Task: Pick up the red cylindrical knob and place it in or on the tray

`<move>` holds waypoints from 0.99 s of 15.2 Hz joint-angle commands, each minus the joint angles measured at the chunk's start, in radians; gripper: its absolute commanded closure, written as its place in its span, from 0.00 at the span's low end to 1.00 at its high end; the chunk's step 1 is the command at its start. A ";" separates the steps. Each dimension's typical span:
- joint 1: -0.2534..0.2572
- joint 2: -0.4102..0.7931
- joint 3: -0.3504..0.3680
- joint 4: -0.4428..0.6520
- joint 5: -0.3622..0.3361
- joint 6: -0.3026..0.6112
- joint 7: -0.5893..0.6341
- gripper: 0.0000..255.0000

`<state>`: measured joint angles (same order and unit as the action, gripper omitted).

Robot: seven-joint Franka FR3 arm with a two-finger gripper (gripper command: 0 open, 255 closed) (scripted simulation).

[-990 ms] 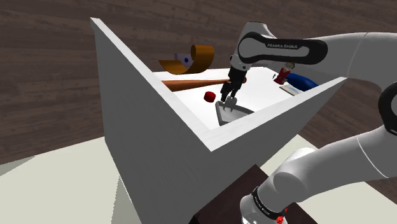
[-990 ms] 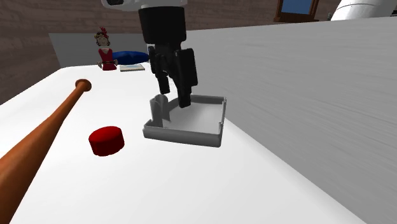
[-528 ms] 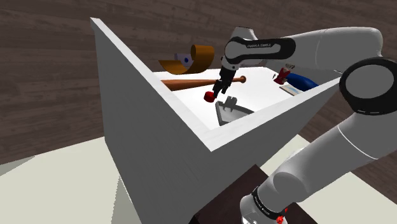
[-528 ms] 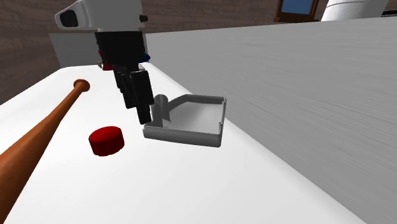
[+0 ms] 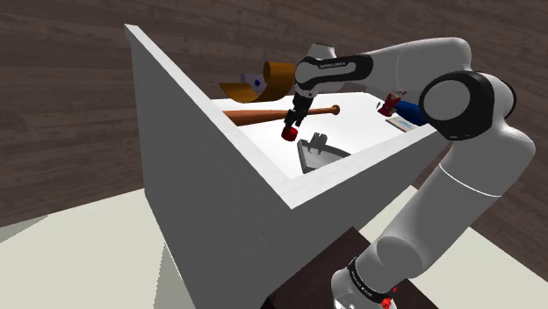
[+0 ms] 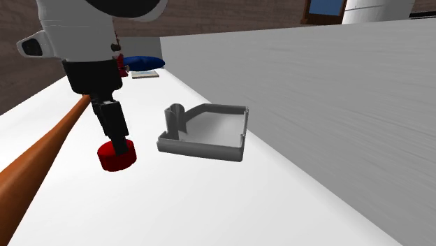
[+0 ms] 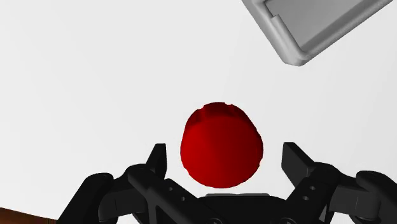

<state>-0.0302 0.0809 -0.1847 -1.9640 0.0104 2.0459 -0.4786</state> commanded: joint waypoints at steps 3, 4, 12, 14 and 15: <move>-0.001 0.020 0.000 -0.031 0.005 0.051 -0.005 0.00; -0.002 0.025 0.000 -0.038 0.006 0.064 -0.006 0.00; -0.002 0.028 0.000 -0.042 0.007 0.071 -0.007 0.00; -0.002 0.028 0.000 -0.042 0.007 0.071 -0.007 1.00; -0.002 0.028 0.000 -0.042 0.007 0.071 -0.007 1.00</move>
<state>-0.0324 0.1060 -0.1854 -2.0030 0.0170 2.1178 -0.4855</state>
